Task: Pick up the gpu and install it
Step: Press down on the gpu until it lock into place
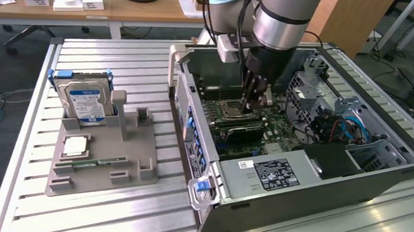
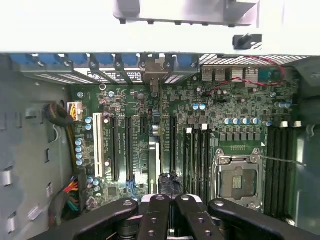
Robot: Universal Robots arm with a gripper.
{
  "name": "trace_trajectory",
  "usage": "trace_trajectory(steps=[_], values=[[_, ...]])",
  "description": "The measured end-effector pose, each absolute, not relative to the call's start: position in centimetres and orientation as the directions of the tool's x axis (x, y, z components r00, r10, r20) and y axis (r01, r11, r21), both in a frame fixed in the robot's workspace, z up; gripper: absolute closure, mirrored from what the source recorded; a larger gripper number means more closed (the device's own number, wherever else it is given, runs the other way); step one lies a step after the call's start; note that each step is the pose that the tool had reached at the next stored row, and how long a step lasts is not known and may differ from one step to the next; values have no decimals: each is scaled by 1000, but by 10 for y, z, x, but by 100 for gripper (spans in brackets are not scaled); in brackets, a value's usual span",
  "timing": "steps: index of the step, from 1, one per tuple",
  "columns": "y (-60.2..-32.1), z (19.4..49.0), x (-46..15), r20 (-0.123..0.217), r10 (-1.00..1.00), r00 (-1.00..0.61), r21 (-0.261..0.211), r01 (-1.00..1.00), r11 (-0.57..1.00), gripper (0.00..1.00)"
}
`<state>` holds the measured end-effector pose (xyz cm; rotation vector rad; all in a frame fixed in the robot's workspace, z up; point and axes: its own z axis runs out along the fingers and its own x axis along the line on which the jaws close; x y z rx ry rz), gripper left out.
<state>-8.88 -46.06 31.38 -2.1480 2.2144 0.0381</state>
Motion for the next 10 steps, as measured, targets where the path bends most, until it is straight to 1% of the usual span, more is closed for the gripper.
trace_trajectory(steps=[2,10], values=[[-461,324,-89,-57,-998,-30,-22,-999,31,89],[-461,324,-89,-57,-998,-30,-22,-999,31,89]])
